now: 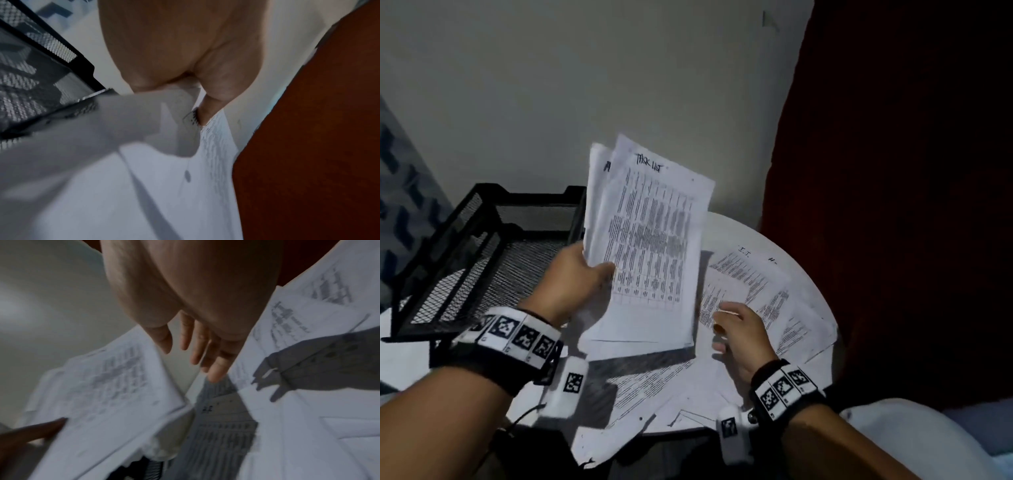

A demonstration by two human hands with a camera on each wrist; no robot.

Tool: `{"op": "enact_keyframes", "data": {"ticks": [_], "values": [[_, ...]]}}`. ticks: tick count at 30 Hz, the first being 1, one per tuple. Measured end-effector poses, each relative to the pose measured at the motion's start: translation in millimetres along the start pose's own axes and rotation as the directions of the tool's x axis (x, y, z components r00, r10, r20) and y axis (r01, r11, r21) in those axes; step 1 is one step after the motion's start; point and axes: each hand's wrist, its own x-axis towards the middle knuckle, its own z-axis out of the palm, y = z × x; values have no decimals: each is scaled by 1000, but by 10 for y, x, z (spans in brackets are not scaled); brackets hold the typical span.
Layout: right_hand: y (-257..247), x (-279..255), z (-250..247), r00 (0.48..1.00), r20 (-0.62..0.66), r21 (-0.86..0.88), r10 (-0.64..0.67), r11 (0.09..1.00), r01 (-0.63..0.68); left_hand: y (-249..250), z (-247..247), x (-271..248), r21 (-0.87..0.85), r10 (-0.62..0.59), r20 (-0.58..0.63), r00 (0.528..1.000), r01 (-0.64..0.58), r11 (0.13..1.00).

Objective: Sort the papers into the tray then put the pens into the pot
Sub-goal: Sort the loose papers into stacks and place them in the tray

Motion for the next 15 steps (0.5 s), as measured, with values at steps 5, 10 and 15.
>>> {"op": "enact_keyframes", "data": {"ticks": [5,10,15], "values": [[328,391,-105,962,-258,-342,94,922,-182,-29,-341,152,52,16,-71,997,-12,999],[488,408,170,953,-298,-686,55,682,-253,-79,-397,170,94,-14,-52,999,19,995],[654,513,317,971,-228,-789,71,572,-227,-105,-409,159,129,-25,-35,999,29,991]]}}
